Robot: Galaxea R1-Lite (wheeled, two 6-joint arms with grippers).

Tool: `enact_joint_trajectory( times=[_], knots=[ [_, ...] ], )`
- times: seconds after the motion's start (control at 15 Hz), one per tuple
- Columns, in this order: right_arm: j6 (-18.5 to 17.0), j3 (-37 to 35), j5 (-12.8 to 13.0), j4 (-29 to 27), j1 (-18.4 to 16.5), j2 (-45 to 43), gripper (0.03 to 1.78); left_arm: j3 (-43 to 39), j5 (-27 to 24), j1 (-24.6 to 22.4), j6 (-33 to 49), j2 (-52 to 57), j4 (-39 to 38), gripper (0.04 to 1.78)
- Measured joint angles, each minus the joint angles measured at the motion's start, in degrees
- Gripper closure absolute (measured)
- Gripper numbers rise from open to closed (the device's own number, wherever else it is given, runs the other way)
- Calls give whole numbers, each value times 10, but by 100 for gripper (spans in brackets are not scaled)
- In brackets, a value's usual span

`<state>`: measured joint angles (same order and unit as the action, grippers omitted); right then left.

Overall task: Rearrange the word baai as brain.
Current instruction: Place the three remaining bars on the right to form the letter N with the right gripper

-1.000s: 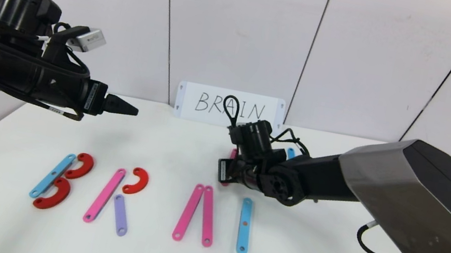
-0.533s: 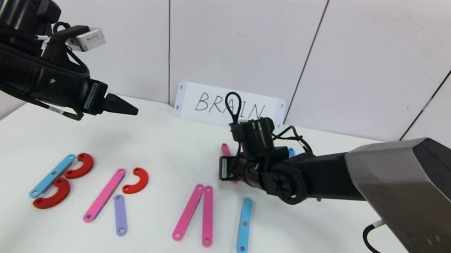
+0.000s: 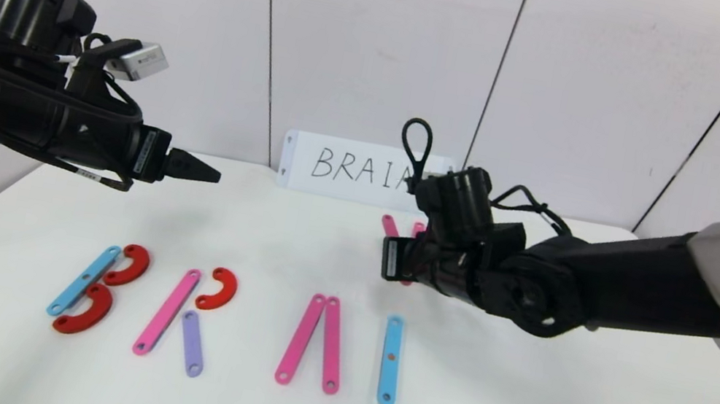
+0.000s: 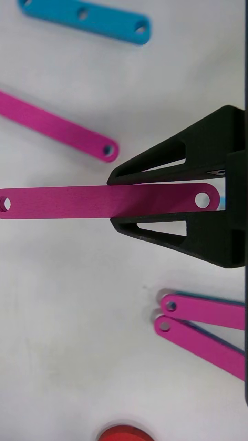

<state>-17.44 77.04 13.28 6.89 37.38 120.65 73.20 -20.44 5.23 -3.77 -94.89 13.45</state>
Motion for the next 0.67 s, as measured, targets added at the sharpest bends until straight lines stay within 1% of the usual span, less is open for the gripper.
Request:
enact_joint_trajectory(
  times=[0.07,0.27,0.4,0.47,0.53,0.67],
  knots=[
    [-12,-31,9,1,0,-21,154,0,0,0,0,0,0,8],
    [-51,-119,21,2,2,-78,154,0,1,0,0,2,0,8],
    [-70,-176,41,2,4,-108,154,0,1,-1,0,2,0,8],
    [-84,-202,54,3,6,-117,154,0,1,-1,0,3,0,8],
    [-100,-223,62,2,8,-123,154,0,0,-1,0,3,0,8],
    [-133,-258,66,3,7,-124,154,0,0,0,0,5,1,8]
  ],
)
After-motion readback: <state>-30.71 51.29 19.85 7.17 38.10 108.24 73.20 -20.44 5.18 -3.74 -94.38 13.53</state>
